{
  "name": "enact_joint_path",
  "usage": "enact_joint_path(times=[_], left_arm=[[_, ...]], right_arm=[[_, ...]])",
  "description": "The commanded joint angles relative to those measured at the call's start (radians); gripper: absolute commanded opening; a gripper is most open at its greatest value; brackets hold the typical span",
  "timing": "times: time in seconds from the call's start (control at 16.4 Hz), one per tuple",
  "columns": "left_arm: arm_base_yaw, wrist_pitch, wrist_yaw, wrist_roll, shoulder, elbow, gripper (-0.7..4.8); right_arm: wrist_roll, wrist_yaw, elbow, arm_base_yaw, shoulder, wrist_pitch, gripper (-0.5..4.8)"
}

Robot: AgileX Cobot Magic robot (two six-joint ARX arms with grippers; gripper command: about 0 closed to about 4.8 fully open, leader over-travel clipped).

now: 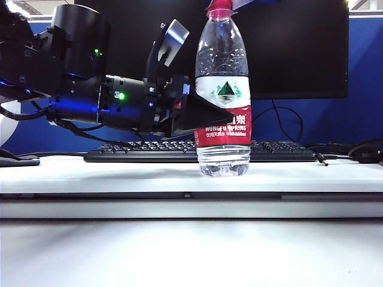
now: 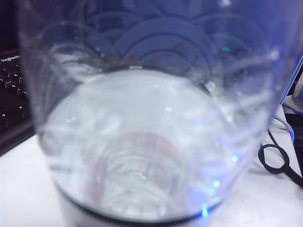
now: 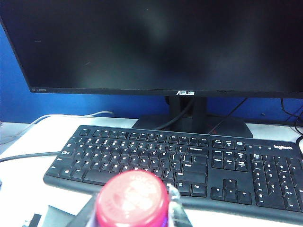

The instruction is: Unscrew the cap from the plastic bottle on the table.

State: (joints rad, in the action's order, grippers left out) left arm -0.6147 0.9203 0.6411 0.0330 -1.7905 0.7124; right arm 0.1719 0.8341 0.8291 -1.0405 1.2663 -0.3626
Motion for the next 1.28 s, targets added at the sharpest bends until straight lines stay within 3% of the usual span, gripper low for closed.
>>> enact_joint_path(times=[0.06, 0.43, 0.79, 1.28], left_arm=[[-0.001, -0.067, -0.008, 0.016, -0.009, -0.006, -0.05], [-0.001, -0.070, -0.008, 0.019, -0.009, -0.006, -0.05], [-0.001, -0.073, -0.008, 0.018, -0.009, -0.006, -0.05], [-0.001, -0.074, -0.008, 0.019, -0.009, -0.006, -0.05]], right_arm=[[-0.039, -0.095, 0.004, 0.000, -0.002, 0.000, 1.33], [-0.072, -0.185, 0.003, 0.052, -0.095, 0.171, 1.33], [-0.069, -0.676, 0.003, 0.271, -0.140, 0.257, 1.33], [-0.128, -1.044, 0.004, 0.423, -0.181, 0.332, 1.33]])
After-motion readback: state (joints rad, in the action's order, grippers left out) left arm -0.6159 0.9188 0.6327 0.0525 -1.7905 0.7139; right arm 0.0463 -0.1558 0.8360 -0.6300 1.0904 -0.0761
